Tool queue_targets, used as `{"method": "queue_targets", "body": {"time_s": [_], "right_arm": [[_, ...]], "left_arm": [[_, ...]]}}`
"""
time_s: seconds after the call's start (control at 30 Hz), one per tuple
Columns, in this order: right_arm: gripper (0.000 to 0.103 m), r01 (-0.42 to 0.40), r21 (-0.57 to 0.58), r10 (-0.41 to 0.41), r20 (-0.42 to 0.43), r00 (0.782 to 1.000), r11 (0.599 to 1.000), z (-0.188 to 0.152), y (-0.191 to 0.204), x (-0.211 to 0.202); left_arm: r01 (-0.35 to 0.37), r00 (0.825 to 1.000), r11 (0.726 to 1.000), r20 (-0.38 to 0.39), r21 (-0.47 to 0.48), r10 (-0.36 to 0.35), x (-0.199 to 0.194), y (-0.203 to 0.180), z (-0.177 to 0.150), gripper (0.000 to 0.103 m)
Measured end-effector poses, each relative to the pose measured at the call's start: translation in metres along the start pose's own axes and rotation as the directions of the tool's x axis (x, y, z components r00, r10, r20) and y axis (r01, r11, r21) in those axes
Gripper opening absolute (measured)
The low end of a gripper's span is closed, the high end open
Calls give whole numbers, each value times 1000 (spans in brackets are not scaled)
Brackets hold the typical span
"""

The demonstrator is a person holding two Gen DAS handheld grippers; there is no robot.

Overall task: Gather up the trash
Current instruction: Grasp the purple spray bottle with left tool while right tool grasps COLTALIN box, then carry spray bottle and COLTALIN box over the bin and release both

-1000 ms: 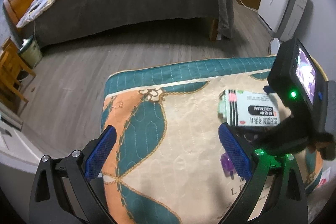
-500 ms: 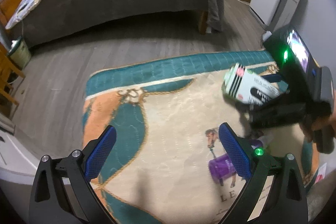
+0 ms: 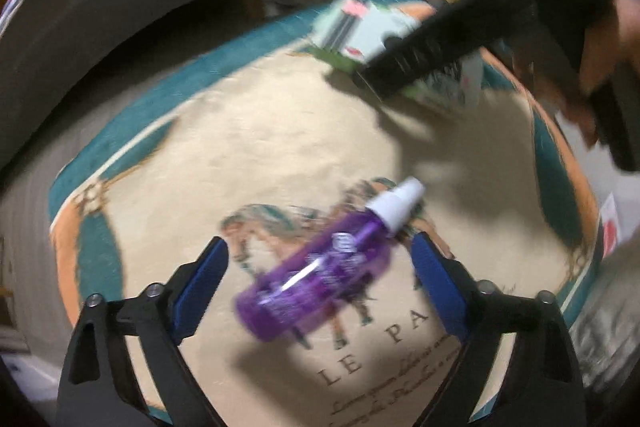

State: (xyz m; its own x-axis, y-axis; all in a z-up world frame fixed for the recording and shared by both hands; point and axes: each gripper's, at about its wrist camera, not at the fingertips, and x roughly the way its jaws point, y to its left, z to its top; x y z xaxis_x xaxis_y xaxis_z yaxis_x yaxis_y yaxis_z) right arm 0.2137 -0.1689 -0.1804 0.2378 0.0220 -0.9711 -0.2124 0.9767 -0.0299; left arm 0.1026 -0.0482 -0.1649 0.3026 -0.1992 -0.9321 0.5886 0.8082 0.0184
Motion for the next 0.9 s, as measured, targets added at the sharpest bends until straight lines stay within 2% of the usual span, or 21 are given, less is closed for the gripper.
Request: {"method": "queue_targets", "body": {"time_s": [0.07, 0.13, 0.27, 0.33, 0.43, 0.63, 0.8, 0.9], "right_arm": [[80, 6, -6, -6, 5, 1000, 1000, -3, -3, -2], [80, 7, -1, -7, 8, 1000, 1000, -9, -8, -7], [80, 2, 24, -3, 19, 1000, 1000, -16, -21, -15], [80, 1, 39, -2, 23, 1000, 999, -17, -27, -16], [80, 1, 67, -4, 43, 999, 998, -21, -37, -24], [79, -17, 122, 3, 111, 994, 992, -24, -55, -47], [79, -40, 173, 11, 167, 986, 984, -27, -69, -69], [79, -60, 203, 15, 220, 975, 977, -31, -79, -88]], "left_arm": [[5, 999, 1000, -36, 21, -4, 8, -7, 1, 73], [-9, 998, 999, -55, 46, 11, 14, -14, 1, 69], [8, 997, 999, -78, 41, -5, 19, -21, 4, 43], [-7, 997, 999, -76, 53, 11, 18, -25, 7, 38], [-17, 997, 999, -75, 44, 20, 18, -31, 10, 36], [-57, 998, 998, -20, 13, 57, 2, -35, 19, 36], [-96, 994, 995, 56, -9, 96, -16, -33, 28, 36], [-126, 985, 992, 121, -9, 126, -31, -37, 34, 36]]}}
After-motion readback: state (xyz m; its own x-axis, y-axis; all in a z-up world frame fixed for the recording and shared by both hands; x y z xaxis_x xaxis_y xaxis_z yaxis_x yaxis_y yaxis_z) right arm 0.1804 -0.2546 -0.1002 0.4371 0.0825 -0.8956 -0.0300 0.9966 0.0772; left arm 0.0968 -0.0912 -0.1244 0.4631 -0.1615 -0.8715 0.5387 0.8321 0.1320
